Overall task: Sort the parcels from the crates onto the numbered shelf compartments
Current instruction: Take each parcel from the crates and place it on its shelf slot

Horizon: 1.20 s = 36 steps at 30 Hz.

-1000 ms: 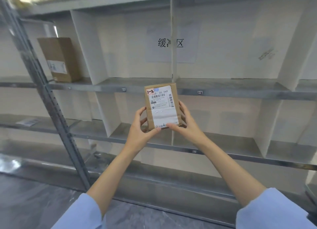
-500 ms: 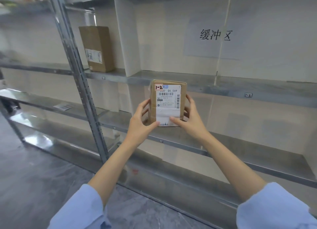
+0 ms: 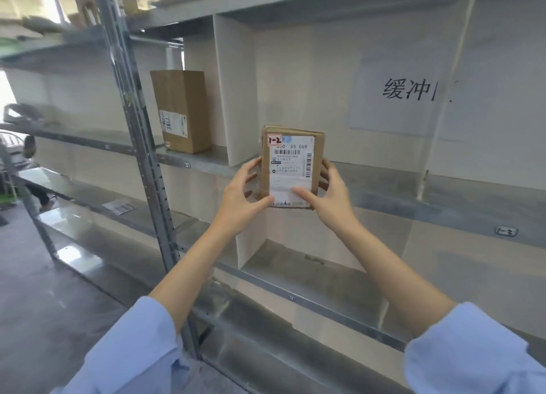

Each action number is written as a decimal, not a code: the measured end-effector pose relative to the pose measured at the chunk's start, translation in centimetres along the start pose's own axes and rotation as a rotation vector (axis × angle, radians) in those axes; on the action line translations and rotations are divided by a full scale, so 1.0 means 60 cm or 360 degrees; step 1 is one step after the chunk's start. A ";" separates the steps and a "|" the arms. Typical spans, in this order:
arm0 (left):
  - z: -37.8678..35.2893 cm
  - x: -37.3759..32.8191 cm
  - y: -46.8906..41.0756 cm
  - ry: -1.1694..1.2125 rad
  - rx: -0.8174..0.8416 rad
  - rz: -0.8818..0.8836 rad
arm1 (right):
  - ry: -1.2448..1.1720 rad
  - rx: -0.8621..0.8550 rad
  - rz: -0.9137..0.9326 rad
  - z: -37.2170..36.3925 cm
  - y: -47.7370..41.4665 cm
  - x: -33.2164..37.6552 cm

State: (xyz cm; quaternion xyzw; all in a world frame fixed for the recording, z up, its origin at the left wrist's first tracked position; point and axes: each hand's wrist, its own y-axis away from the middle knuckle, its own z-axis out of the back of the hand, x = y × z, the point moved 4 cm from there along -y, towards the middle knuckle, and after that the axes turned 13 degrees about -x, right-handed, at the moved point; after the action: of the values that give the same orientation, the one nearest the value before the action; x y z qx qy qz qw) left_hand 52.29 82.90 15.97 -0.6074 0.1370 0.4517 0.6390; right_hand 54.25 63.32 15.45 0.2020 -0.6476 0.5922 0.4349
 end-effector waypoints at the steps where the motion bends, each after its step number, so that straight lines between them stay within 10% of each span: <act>1: -0.004 0.003 -0.021 -0.0029 0.0000 -0.0017 | -0.0008 -0.0021 0.0016 -0.007 -0.019 -0.004; 17: 0.011 0.132 -0.212 -0.1391 -0.0046 -0.0522 | 0.0029 -0.0196 -0.0101 -0.169 -0.213 -0.107; 36: -0.036 0.219 -0.289 -0.1185 0.0234 -0.0952 | 0.0464 -0.0449 -0.0290 -0.219 -0.268 -0.147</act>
State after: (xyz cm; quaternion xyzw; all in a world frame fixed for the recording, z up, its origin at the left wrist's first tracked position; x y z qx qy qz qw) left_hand 73.29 88.91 17.29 -0.3704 -0.2501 0.4239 0.7878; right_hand 75.73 69.96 16.82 0.1093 -0.6334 0.4769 0.5995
